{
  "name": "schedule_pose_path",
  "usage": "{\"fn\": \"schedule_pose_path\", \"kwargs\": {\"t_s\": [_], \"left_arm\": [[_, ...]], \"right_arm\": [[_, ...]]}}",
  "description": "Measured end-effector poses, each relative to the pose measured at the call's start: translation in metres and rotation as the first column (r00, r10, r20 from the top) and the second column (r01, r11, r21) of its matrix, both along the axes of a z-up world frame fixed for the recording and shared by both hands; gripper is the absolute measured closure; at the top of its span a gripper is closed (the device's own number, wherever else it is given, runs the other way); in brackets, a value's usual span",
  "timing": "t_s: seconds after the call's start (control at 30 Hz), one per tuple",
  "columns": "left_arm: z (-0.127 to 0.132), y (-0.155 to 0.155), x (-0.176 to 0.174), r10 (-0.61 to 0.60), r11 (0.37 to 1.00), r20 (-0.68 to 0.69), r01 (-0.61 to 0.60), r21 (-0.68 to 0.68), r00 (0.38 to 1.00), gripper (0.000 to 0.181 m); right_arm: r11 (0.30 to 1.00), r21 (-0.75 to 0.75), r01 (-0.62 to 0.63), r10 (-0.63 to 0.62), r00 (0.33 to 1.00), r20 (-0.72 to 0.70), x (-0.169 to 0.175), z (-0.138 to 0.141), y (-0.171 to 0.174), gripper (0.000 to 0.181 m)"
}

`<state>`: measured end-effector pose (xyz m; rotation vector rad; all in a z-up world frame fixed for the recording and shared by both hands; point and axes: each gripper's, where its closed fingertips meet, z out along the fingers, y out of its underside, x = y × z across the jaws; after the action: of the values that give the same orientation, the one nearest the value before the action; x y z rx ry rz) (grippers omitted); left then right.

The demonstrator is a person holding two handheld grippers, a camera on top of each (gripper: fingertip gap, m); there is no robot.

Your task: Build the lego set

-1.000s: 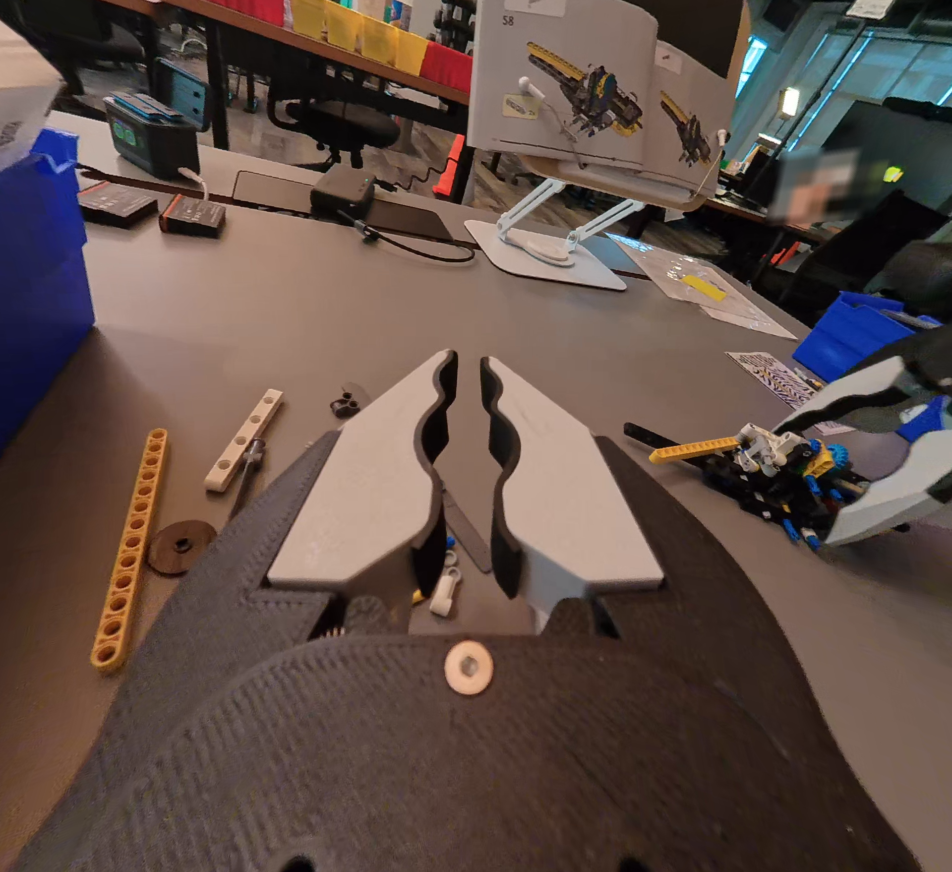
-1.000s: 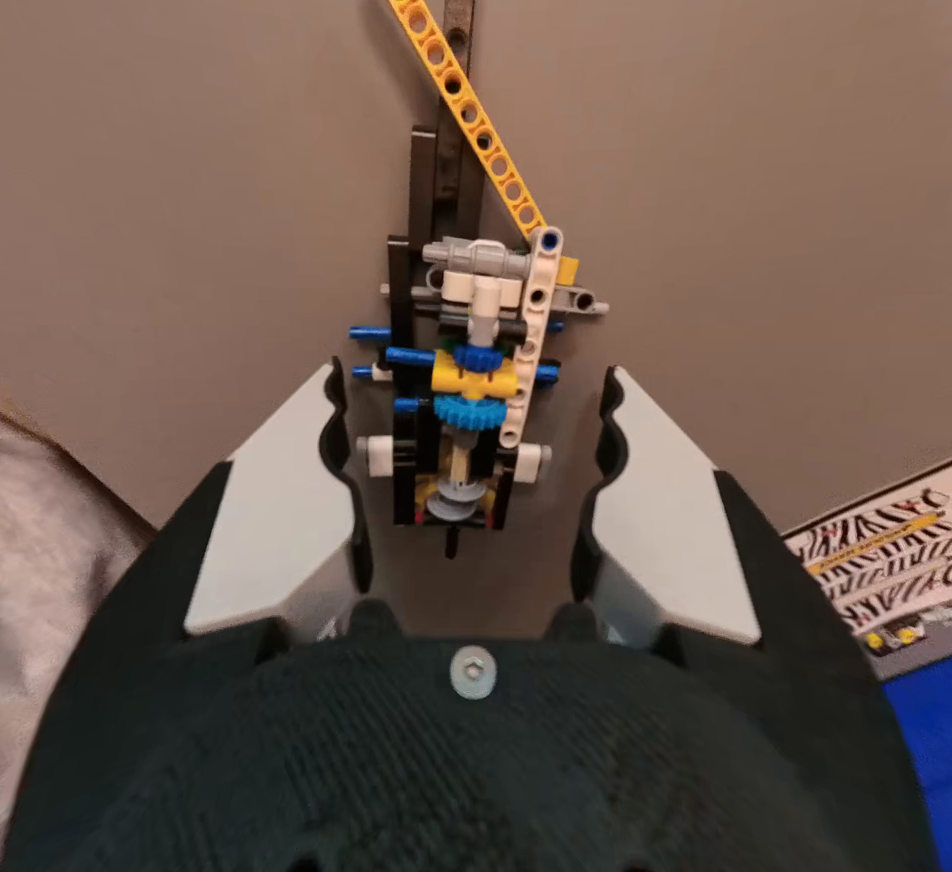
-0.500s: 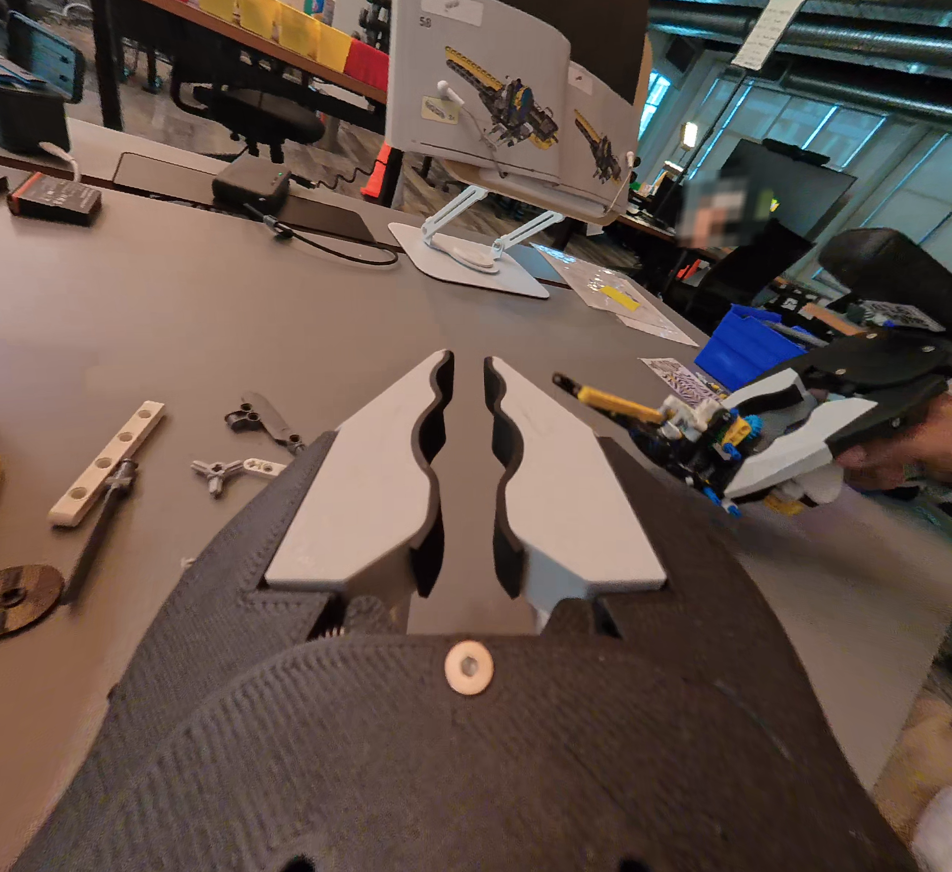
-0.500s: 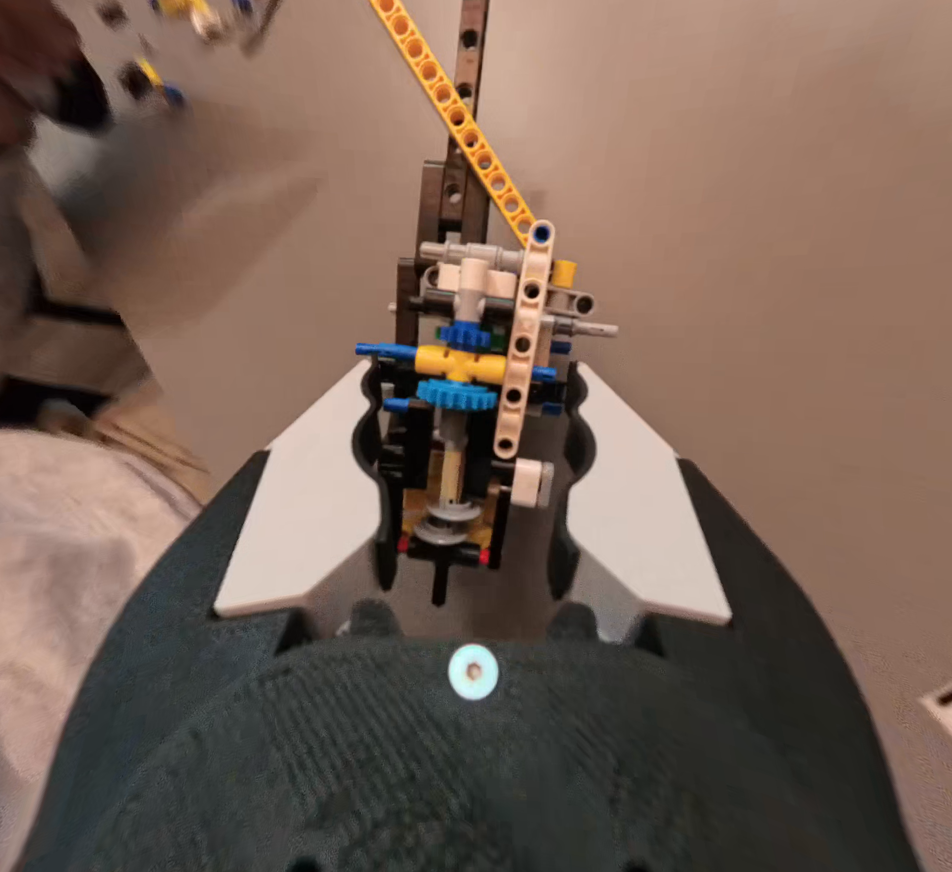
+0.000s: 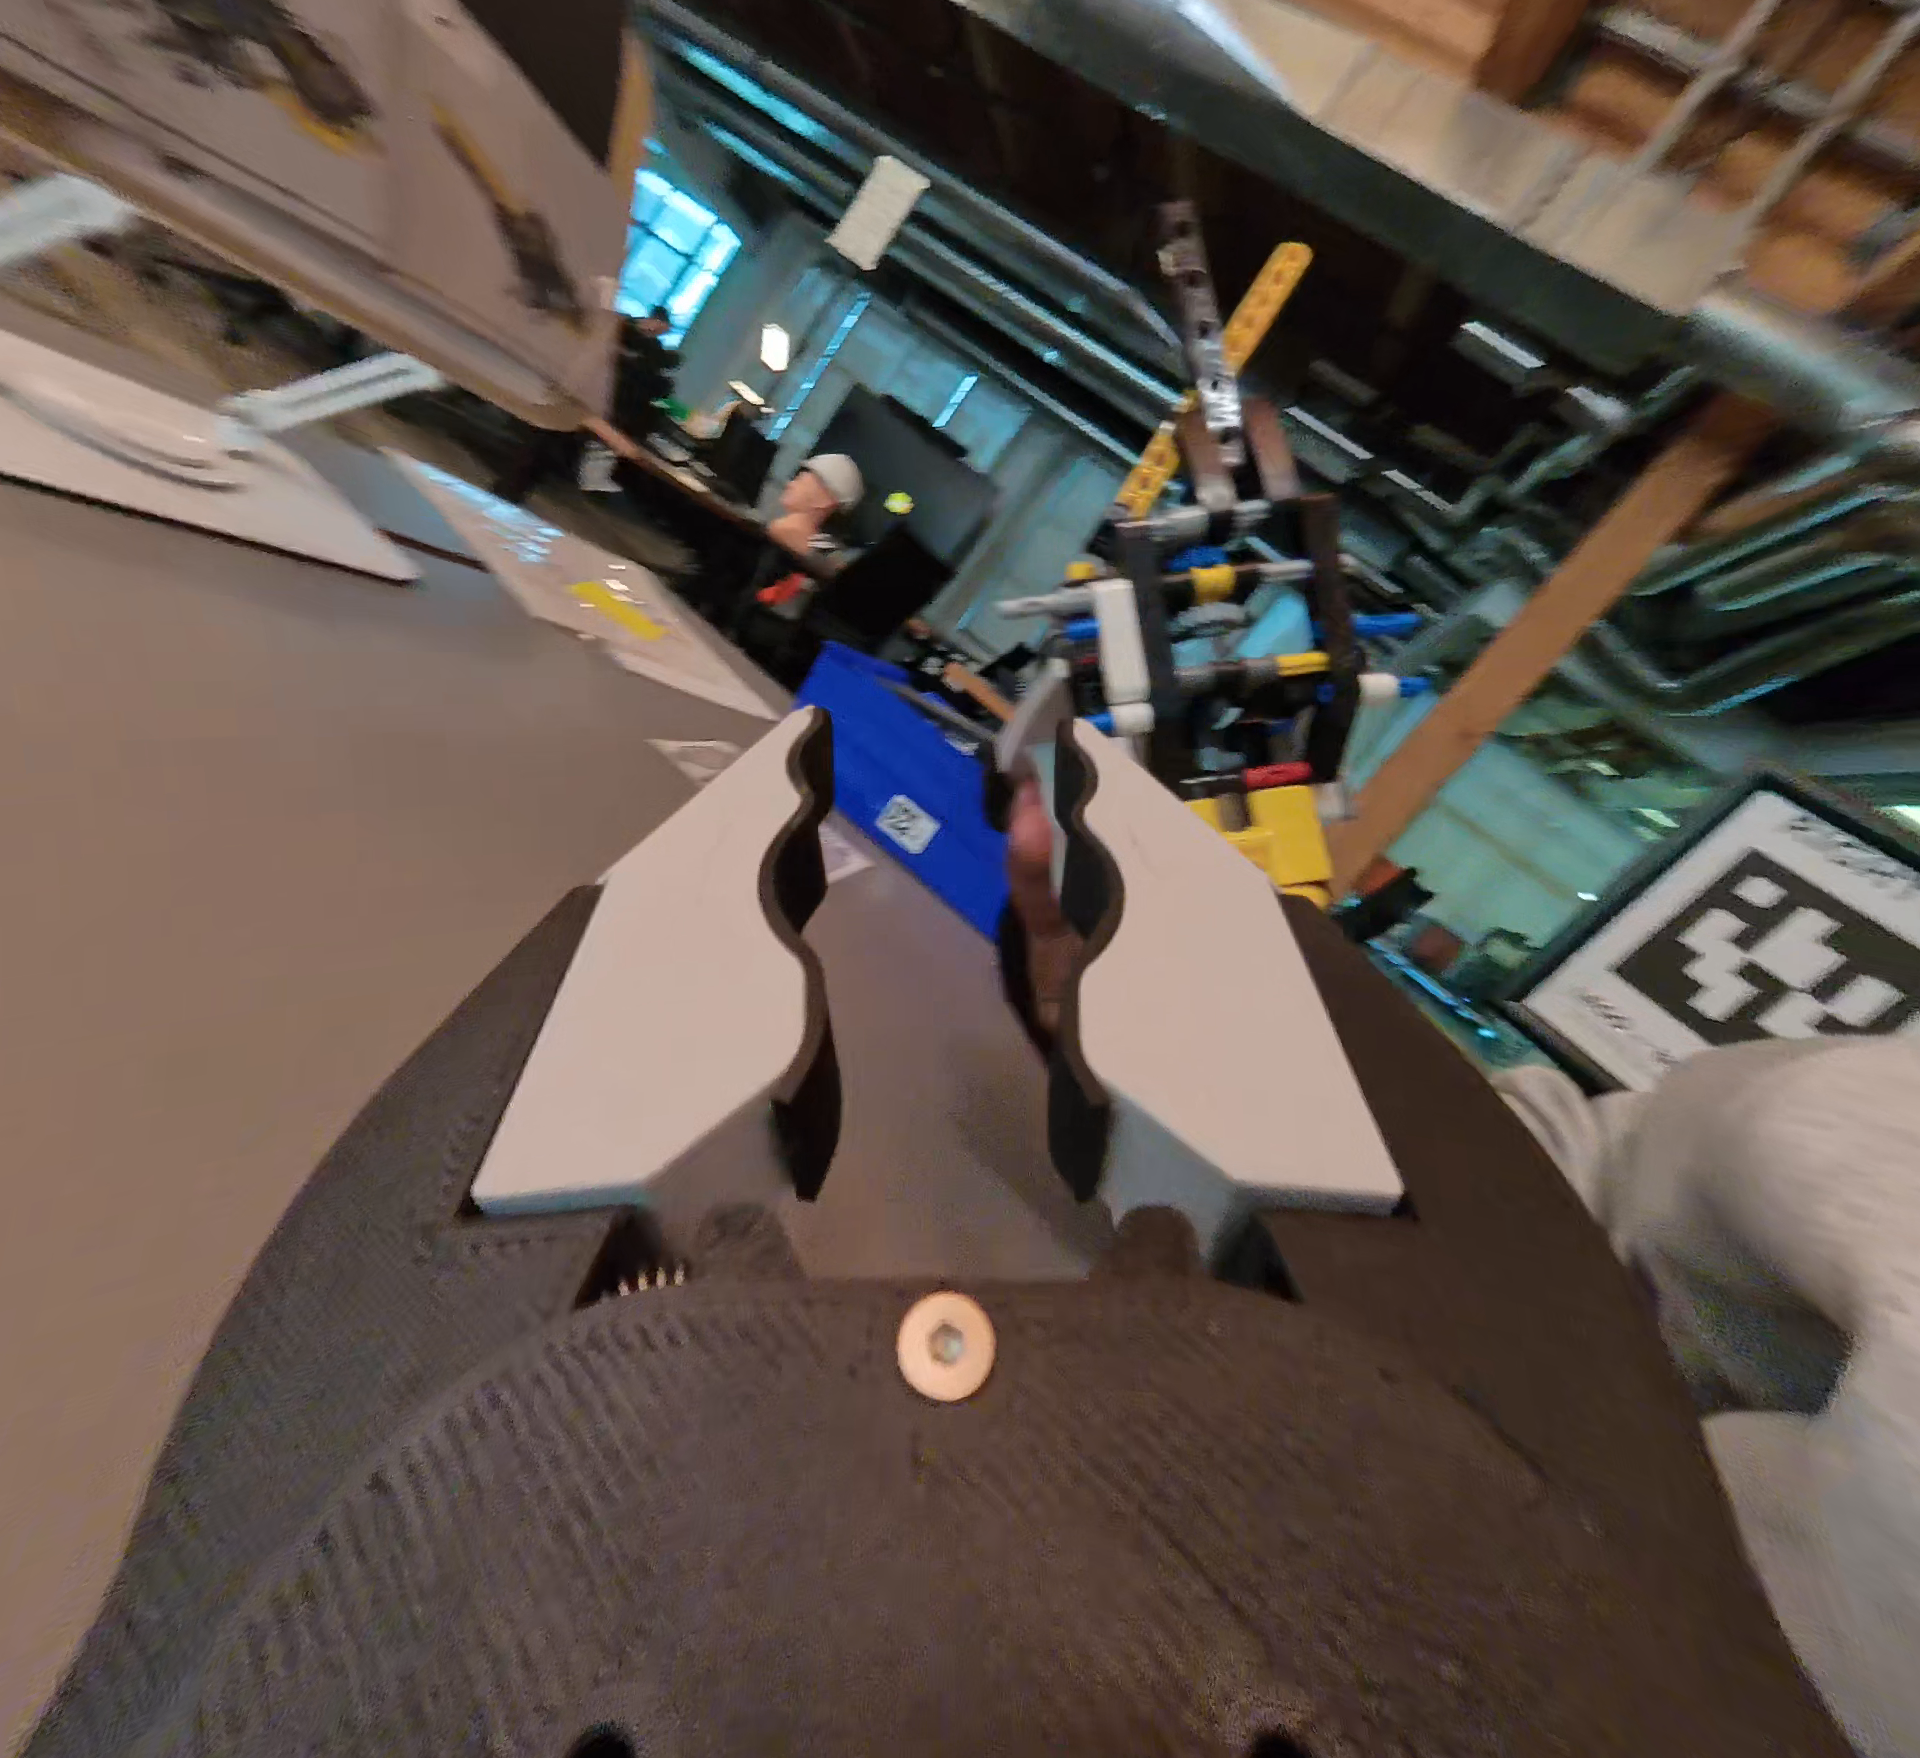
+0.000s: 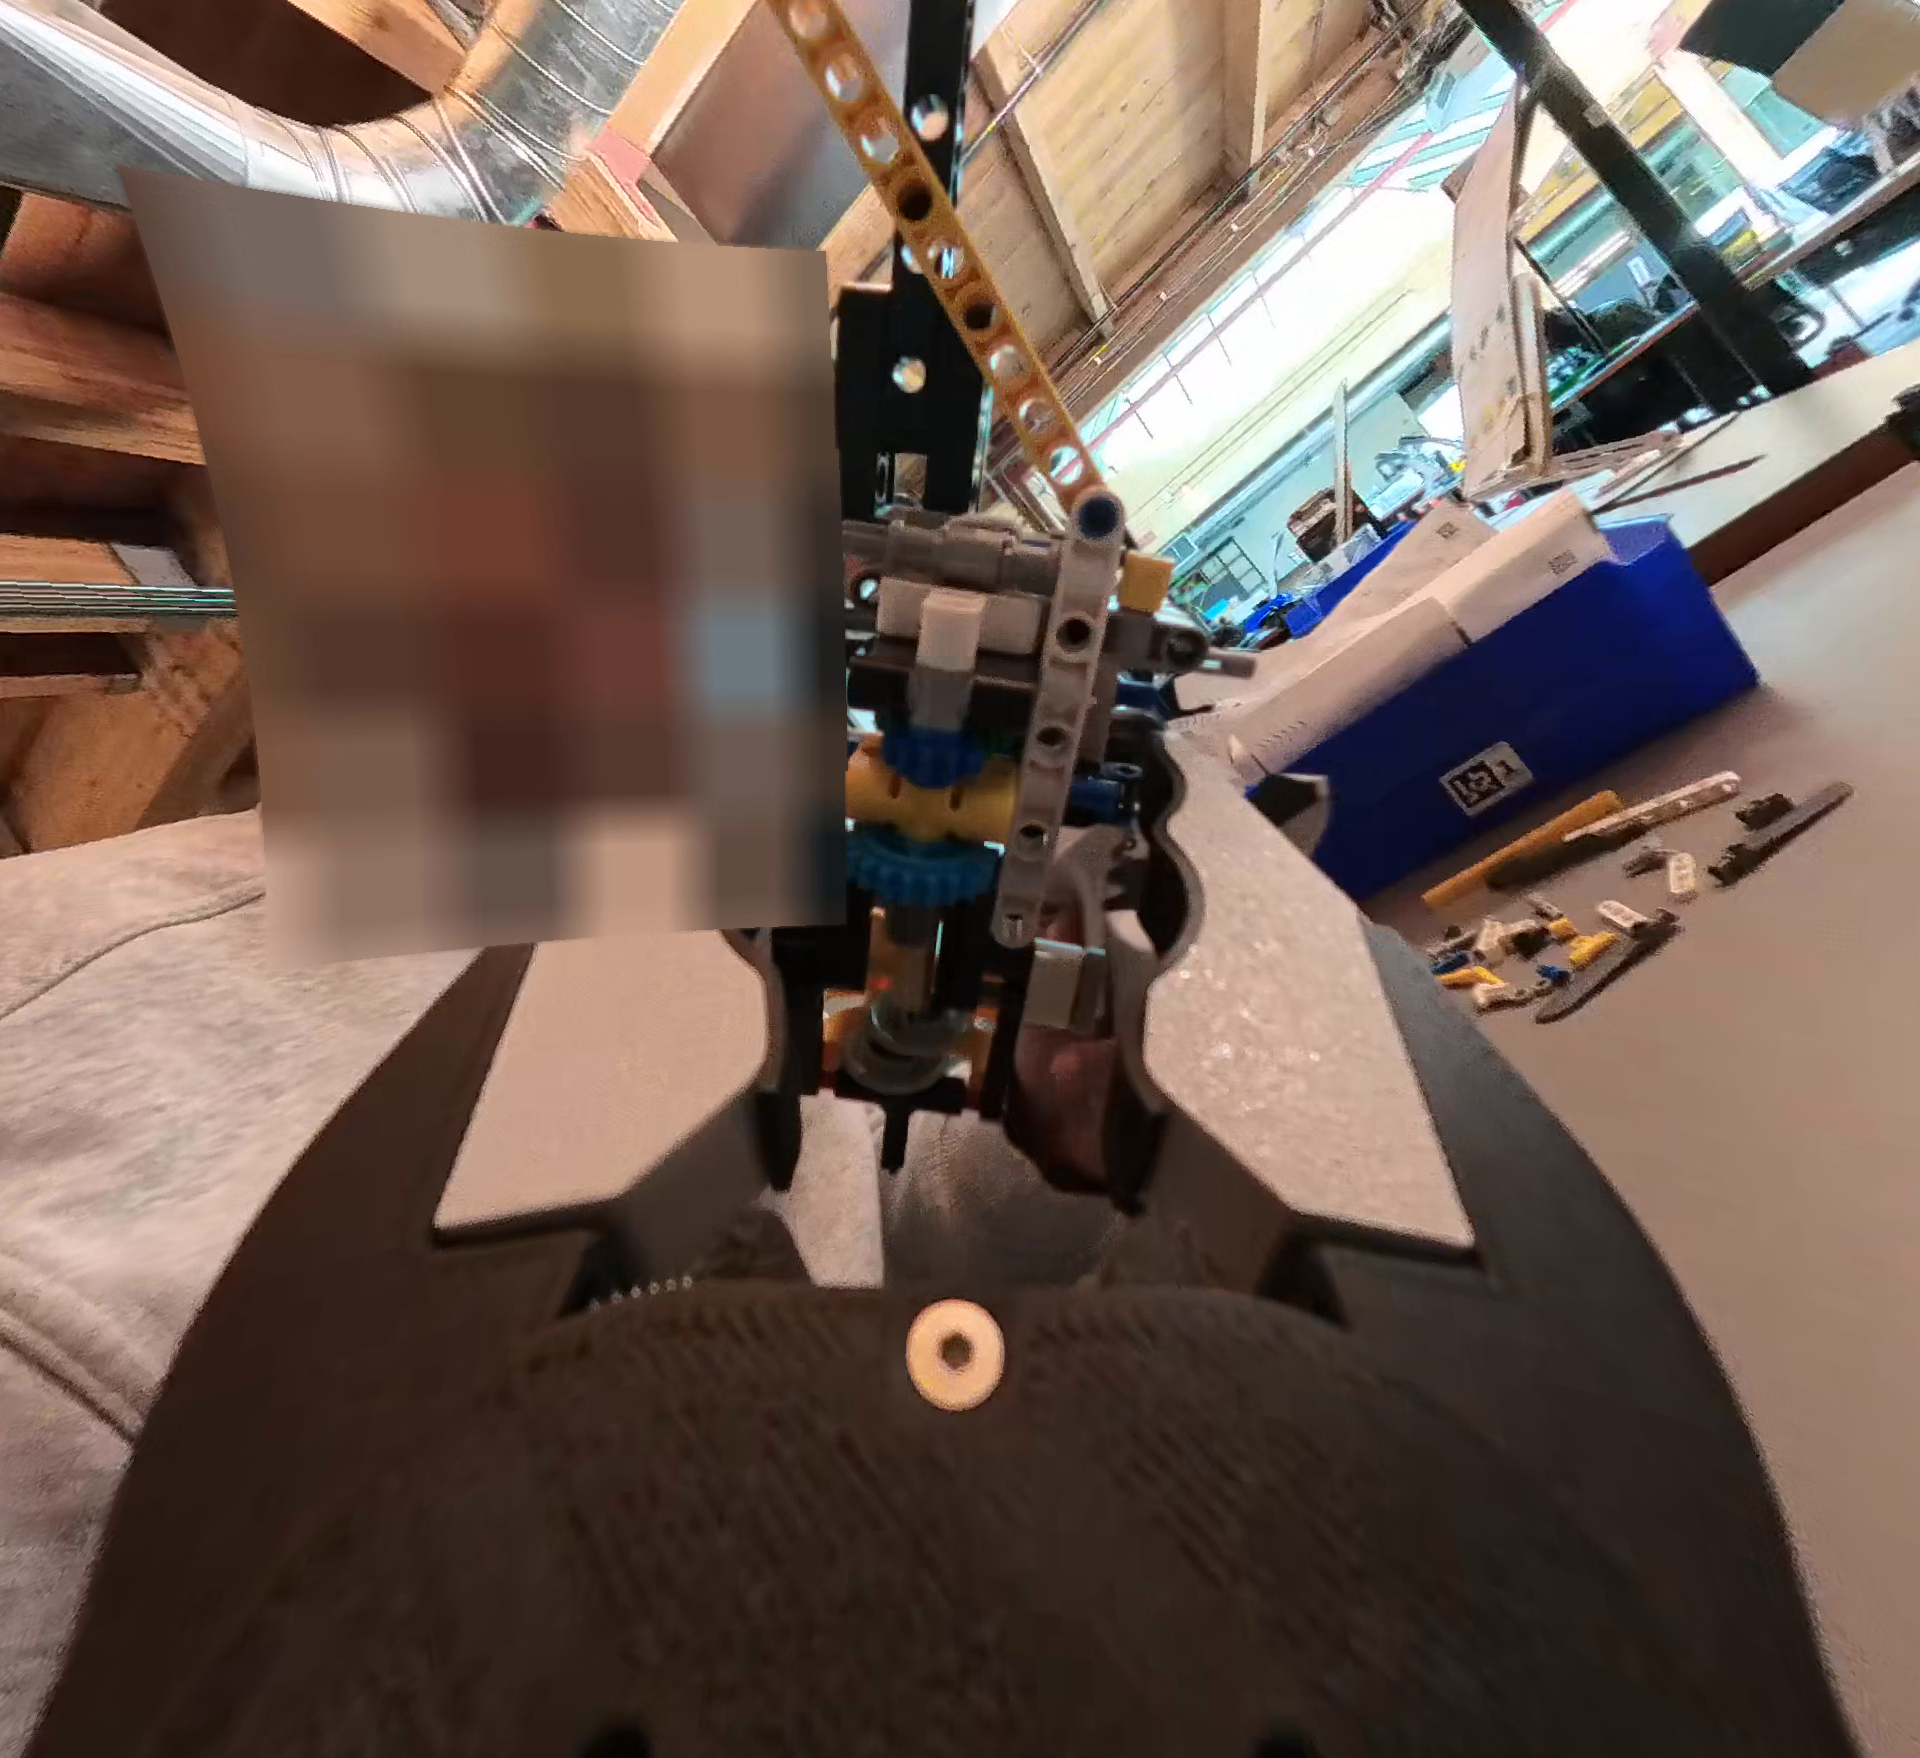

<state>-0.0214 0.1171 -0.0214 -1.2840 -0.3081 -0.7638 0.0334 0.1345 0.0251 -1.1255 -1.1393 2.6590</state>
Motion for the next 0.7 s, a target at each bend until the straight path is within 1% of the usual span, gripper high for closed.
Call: {"fn": "schedule_pose_path", "kwargs": {"t_s": [0.13,0.23,0.33,0.47,0.6,0.63,0.7], "left_arm": [[0.015,0.002,0.04,-0.089,0.993,0.008,0.088,0.072,0.996,0.136],[0.029,-0.005,0.054,-0.098,0.984,0.01,0.096,0.153,0.995,0.133],[0.037,-0.009,0.06,-0.101,0.976,-0.006,0.1,0.193,0.995,0.129],[0.036,-0.007,0.063,-0.127,0.976,0.006,0.124,0.178,0.992,0.117],[0.038,-0.008,0.064,-0.144,0.973,0.027,0.136,0.188,0.989,0.112],[0.038,-0.008,0.065,-0.149,0.972,0.027,0.141,0.188,0.989,0.111],[0.038,-0.007,0.067,-0.157,0.972,0.026,0.15,0.183,0.987,0.109]], "right_arm": [[0.999,0.036,0.008,-0.008,1.0,-0.016,0.003,0.0,-0.007,0.111],[0.999,0.045,0.019,-0.018,0.999,-0.027,0.005,0.001,-0.006,0.112],[0.998,0.059,0.018,-0.015,0.999,-0.044,0.008,0.002,-0.007,0.112],[0.996,0.092,0.008,-0.003,0.998,-0.055,0.009,0.001,-0.013,0.111],[0.993,0.116,-0.006,0.013,0.998,-0.058,0.009,-0.001,-0.018,0.112],[0.992,0.122,-0.007,0.015,0.998,-0.064,0.01,-0.001,-0.019,0.117],[0.99,0.139,0.003,0.006,0.998,-0.06,0.008,-0.004,-0.02,0.119]]}}
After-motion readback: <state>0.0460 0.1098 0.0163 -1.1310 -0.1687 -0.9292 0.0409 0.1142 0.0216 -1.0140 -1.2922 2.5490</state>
